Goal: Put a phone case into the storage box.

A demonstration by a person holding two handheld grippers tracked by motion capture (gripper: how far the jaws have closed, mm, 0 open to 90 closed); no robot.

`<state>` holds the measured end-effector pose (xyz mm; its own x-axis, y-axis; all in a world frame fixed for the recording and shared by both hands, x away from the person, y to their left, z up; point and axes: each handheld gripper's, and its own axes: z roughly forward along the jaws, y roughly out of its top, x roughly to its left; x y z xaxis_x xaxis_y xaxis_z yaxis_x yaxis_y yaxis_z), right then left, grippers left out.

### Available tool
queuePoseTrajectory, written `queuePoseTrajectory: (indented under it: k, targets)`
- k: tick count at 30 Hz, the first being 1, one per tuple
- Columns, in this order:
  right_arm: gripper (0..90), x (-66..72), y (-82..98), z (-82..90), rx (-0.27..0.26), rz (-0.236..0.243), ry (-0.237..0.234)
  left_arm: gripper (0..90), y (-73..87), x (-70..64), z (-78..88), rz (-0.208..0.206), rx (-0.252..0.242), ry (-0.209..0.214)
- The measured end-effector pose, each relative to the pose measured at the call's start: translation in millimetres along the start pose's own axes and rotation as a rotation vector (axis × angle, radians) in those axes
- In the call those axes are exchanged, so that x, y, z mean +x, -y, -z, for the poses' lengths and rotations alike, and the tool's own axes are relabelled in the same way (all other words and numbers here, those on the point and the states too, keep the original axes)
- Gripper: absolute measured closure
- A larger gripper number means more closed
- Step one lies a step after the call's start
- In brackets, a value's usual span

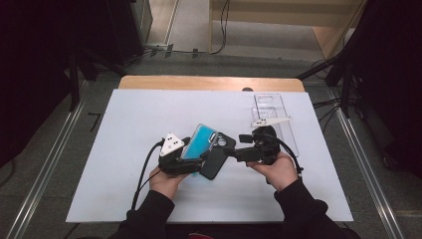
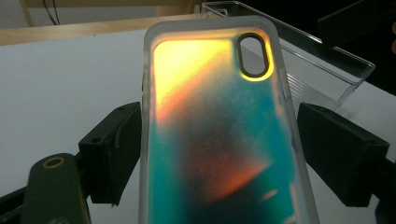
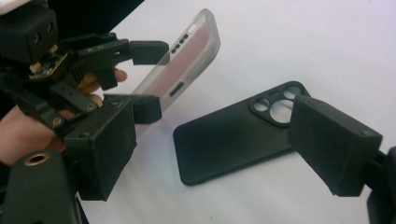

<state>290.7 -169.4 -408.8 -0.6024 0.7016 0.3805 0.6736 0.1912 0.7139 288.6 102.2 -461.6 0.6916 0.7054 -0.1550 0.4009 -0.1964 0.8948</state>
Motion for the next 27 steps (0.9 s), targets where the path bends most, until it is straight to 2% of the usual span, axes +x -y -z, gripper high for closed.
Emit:
queuePoseTrajectory:
  k: [4, 10, 22, 27]
  targets:
    - [13.8, 1.4, -6.2, -3.8, -0.005, -0.005, -0.001, 16.9, 1.3, -4.4, -0.9, -0.014, -0.033, -0.003]
    - [13.9, 0.9, -12.5, -6.6, -0.014, -0.015, -0.009, 16.9, 5.0, -8.0, -2.2, -0.022, -0.049, 0.0]
    - [13.9, -0.1, -25.3, -20.8, -0.012, -0.042, -0.02, 16.9, 7.7, -12.5, -5.9, -0.081, -0.092, -0.039]
    - [14.9, 0.6, -31.3, -26.4, -0.014, -0.049, -0.032, 16.9, 8.6, -12.9, -8.2, -0.079, -0.102, -0.036]
